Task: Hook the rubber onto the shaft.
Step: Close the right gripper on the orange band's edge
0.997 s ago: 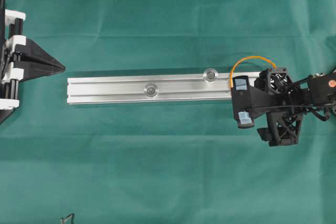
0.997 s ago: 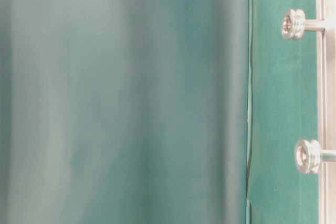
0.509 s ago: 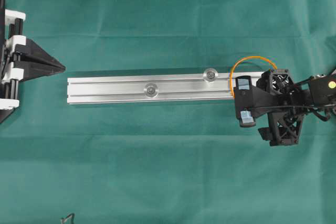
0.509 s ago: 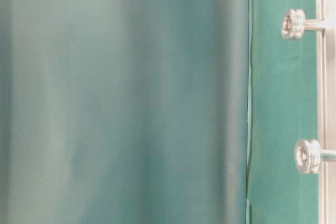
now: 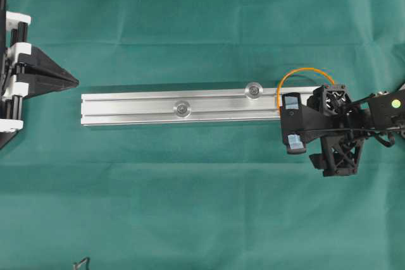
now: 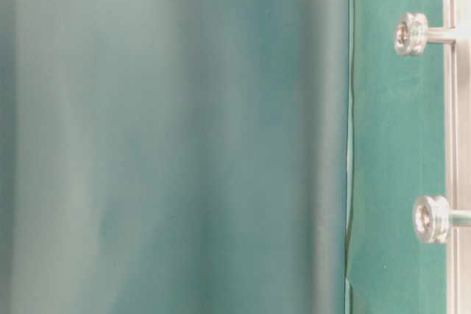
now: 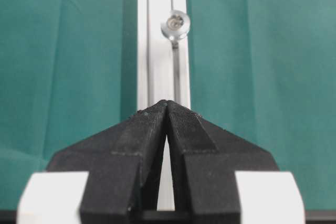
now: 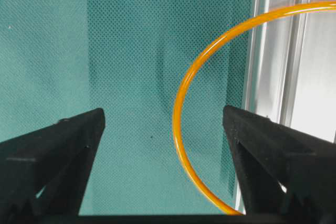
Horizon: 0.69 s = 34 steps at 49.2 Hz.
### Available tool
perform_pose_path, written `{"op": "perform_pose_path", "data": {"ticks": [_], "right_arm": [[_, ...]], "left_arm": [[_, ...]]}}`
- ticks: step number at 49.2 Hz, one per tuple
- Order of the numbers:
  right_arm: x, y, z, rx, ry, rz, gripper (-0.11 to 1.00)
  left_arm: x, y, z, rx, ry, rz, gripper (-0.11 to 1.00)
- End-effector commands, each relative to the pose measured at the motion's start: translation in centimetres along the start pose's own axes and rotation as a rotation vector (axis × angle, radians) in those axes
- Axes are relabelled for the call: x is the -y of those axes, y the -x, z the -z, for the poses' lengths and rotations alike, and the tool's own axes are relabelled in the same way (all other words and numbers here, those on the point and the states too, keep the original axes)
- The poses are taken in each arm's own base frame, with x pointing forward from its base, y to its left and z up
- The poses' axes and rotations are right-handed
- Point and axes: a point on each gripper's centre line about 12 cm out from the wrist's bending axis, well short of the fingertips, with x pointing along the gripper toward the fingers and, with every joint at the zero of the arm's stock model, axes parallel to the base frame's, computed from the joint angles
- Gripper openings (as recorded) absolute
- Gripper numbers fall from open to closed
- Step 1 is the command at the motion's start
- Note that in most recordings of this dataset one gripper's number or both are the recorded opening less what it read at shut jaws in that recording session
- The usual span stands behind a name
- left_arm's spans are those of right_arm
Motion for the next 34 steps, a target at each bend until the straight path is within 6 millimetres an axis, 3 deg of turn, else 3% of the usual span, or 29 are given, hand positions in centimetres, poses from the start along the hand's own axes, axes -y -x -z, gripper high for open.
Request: {"op": "perform_pose_path", "data": {"ticks": [1, 5, 13, 19, 34], "right_arm": [[-0.2, 0.33, -0.34, 0.017, 0.004, -0.006, 0.87], [-0.14, 0.23, -0.17, 0.008, 0.004, -0.004, 0.72], [-0.06, -0.01, 0.07, -0.007, 0.004, 0.002, 0.31], [-0.05, -0.05, 0.06, -0.007, 0.006, 0.003, 0.09], [-0.07, 0.06, -0.11, -0.002, 0.009, 0.004, 0.07]], "left_arm": [[-0.07, 0.39, -1.15, 0.031, -0.003, -0.003, 0.0], [-0.07, 0.39, -1.15, 0.031, -0.003, -0.003, 0.0], [-0.07, 0.39, -1.15, 0.031, -0.003, -0.003, 0.0], [-0.07, 0.42, -1.21, 0.032, -0.003, -0.003, 0.0], [-0.07, 0.39, -1.15, 0.031, -0.003, -0.003, 0.0]]}}
